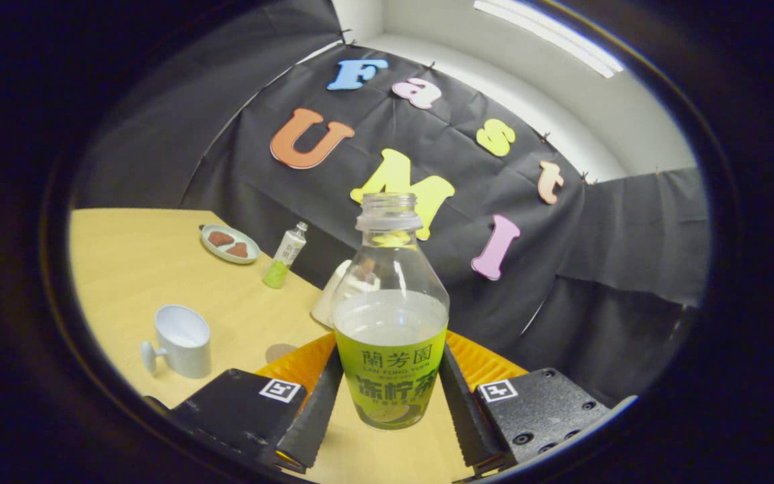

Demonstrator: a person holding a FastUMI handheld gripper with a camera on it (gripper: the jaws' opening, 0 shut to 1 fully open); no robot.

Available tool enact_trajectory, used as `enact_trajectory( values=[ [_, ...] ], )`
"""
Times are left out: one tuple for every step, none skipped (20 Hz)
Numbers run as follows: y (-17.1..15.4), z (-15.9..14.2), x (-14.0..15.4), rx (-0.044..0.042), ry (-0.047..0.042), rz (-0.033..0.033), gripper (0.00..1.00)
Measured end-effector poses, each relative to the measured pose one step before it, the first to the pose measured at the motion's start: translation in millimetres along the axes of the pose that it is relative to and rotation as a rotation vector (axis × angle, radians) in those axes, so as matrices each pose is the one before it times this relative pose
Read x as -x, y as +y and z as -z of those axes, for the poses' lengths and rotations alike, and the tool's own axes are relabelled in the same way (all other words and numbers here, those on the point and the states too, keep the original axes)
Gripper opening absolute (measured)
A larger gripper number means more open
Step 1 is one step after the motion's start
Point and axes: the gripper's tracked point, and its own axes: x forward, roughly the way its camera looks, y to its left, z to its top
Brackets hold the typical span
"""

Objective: Take the bottle from table, then pour the juice into the cup, finally place the bottle on the coaster

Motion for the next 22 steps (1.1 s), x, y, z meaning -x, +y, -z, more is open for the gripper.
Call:
enact_trajectory(
  values=[
    [4.11, 0.4, -0.98, 0.04593, 0.00615, 0.00772, 0.82],
    [6.96, 2.81, -0.82, 0.04149, 0.00968, 0.00026, 0.82],
    [6.7, 1.57, -0.34, 0.03083, 0.01133, -0.0047, 0.82],
    [5.71, -0.29, -2.17, 0.03262, 0.00413, -0.00396, 0.82],
    [3.18, -0.02, -0.66, 0.03506, 0.00733, 0.00791, 0.82],
    [2.35, 0.61, -0.49, 0.02936, 0.00487, 0.00737, 0.82],
    [3.3, 0.16, -0.62, 0.02357, 0.00271, 0.00509, 0.82],
    [3.29, 1.34, -1.95, 0.02419, 0.01392, 0.00361, 0.82],
    [2.78, 0.72, -0.76, 0.01998, 0.00936, 0.00518, 0.82],
    [1.68, 0.56, -1.64, 0.02236, 0.00955, 0.00518, 0.82],
    [1.88, -0.74, -0.95, 0.01802, 0.00112, 0.00524, 0.82],
    [2.64, -0.01, -1.79, 0.02111, -0.00315, 0.00513, 0.82],
    [2.67, 1.16, -1.03, 0.02825, 0.00053, 0.00758, 0.82],
    [3.44, -0.52, -0.52, 0.0302, -0.00214, 0.00477, 0.82],
    [4.22, -1.33, -0.43, 0.03934, -0.0033, 0.00197, 0.82],
    [2.54, -1.28, -0.41, 0.03757, -0.00523, 0.00925, 0.82],
    [3.41, -2.99, 1.34, 0.03812, -0.00907, 0.00577, 0.82],
    [3.77, -1.35, 0.11, 0.03246, -0.008, 0.00539, 0.82],
    [4.09, -1.77, 1.48, 0.0332, -0.00658, 0.00161, 0.82],
    [5.58, 0.46, 0.77, 0.0328, -0.00184, -0.00388, 0.82],
    [4.43, -1.85, 2.01, 0.03397, -0.00444, -0.00079, 0.82],
    [-0.29, -1.41, 2.06, 0.03418, -0.00586, 0.01424, 0.82]
  ],
)
